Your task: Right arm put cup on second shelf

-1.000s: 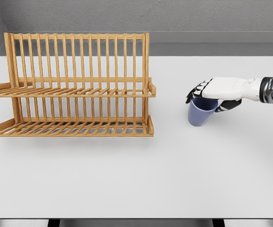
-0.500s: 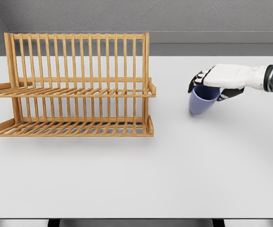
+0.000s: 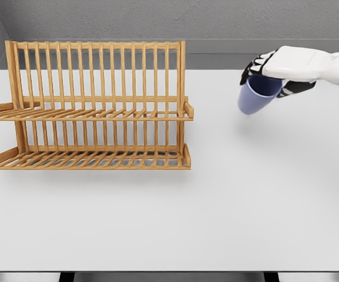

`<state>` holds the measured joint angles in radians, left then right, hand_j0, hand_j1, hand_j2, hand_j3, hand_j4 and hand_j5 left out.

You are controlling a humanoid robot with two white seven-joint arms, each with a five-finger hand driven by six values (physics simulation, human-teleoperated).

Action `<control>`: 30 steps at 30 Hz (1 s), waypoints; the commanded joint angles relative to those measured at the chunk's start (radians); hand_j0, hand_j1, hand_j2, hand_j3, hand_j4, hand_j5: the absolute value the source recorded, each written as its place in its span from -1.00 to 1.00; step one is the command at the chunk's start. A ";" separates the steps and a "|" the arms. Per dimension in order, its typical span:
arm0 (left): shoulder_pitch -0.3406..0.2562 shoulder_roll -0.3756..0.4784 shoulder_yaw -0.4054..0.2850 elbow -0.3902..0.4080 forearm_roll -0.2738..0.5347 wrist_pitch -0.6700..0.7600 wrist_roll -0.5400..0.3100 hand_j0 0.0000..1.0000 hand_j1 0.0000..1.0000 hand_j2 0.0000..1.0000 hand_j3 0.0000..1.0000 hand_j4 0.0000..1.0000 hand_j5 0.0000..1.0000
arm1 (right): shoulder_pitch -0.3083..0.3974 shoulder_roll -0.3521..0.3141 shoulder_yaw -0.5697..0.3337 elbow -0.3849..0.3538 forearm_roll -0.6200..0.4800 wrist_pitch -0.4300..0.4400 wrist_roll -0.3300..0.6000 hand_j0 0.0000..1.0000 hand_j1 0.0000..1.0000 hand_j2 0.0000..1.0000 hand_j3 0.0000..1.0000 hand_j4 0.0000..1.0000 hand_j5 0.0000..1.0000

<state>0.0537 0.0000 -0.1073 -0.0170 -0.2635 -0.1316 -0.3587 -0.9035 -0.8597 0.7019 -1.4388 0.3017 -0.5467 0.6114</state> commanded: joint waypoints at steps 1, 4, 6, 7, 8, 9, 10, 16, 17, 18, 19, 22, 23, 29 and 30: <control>0.000 0.000 0.000 0.000 0.000 0.000 0.000 1.00 1.00 1.00 1.00 1.00 1.00 | -0.003 -0.001 -0.009 0.000 -0.004 0.002 -0.001 0.23 0.23 0.23 0.23 0.23 0.23; 0.000 0.000 0.000 0.000 0.000 0.000 0.000 1.00 1.00 1.00 1.00 1.00 1.00 | -0.020 -0.001 -0.009 0.000 -0.004 0.002 -0.001 0.23 0.23 0.23 0.23 0.23 0.23; 0.000 0.000 0.000 0.000 0.001 0.000 0.000 1.00 1.00 1.00 1.00 1.00 1.00 | -0.032 -0.002 -0.009 -0.009 -0.004 0.004 -0.001 0.23 0.23 0.23 0.23 0.23 0.23; 0.000 0.000 0.000 0.000 0.000 0.000 0.000 1.00 1.00 1.00 1.00 1.00 1.00 | -0.035 -0.002 -0.009 -0.014 -0.004 0.004 -0.001 0.23 0.23 0.23 0.23 0.23 0.23; 0.000 0.000 0.000 0.000 0.001 0.000 0.000 1.00 1.00 1.00 1.00 1.00 1.00 | -0.044 -0.002 -0.009 -0.022 -0.004 0.004 -0.001 0.23 0.23 0.23 0.23 0.23 0.23; 0.000 0.000 0.000 0.000 0.000 0.000 0.000 1.00 1.00 1.00 1.00 1.00 1.00 | -0.049 -0.002 -0.009 -0.028 -0.004 0.004 -0.001 0.23 0.23 0.23 0.23 0.23 0.23; 0.000 0.000 0.000 0.000 0.000 0.000 0.000 1.00 1.00 1.00 1.00 1.00 1.00 | -0.051 -0.002 -0.009 -0.041 -0.004 0.004 -0.001 0.23 0.23 0.23 0.23 0.23 0.23; 0.000 0.000 0.000 0.000 0.000 0.000 0.000 1.00 1.00 1.00 1.00 1.00 1.00 | -0.046 -0.002 -0.048 -0.098 -0.004 0.004 -0.001 0.23 0.23 0.23 0.23 0.23 0.23; 0.000 0.000 0.000 0.000 0.001 0.000 0.000 1.00 1.00 1.00 1.00 1.00 1.00 | -0.046 -0.001 -0.048 -0.103 -0.004 0.004 -0.001 0.23 0.23 0.23 0.23 0.23 0.23; 0.000 0.000 -0.002 0.000 0.000 0.000 0.000 1.00 1.00 1.00 1.00 1.00 1.00 | -0.048 -0.001 -0.050 -0.104 -0.004 0.004 -0.001 0.23 0.23 0.23 0.23 0.23 0.23; 0.000 0.000 0.000 0.000 0.000 0.000 0.000 1.00 1.00 1.00 1.00 1.00 1.00 | -0.048 -0.001 -0.050 -0.117 -0.004 0.004 -0.001 0.23 0.23 0.23 0.23 0.23 0.23; 0.000 0.000 0.000 0.000 0.000 0.000 0.000 1.00 1.00 1.00 1.00 1.00 1.00 | -0.049 -0.001 -0.052 -0.137 -0.004 0.004 -0.001 0.23 0.23 0.23 0.23 0.23 0.23; 0.000 0.000 0.000 0.000 0.000 0.000 0.000 1.00 1.00 1.00 1.00 1.00 1.00 | -0.049 -0.001 -0.052 -0.137 -0.004 0.004 -0.001 0.23 0.23 0.23 0.23 0.23 0.23; 0.000 0.000 0.000 0.000 0.000 0.000 0.000 1.00 1.00 1.00 1.00 1.00 1.00 | -0.051 0.002 -0.052 -0.178 -0.004 0.005 -0.001 0.23 0.23 0.23 0.23 0.23 0.23; 0.000 0.000 0.000 0.000 0.000 0.000 0.000 1.00 1.00 1.00 1.00 1.00 1.00 | -0.055 0.002 -0.052 -0.181 -0.004 0.005 -0.001 0.23 0.23 0.23 0.23 0.23 0.23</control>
<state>0.0537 0.0000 -0.1073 -0.0171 -0.2635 -0.1316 -0.3587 -0.9603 -0.8553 0.6513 -1.6070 0.3019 -0.5451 0.6113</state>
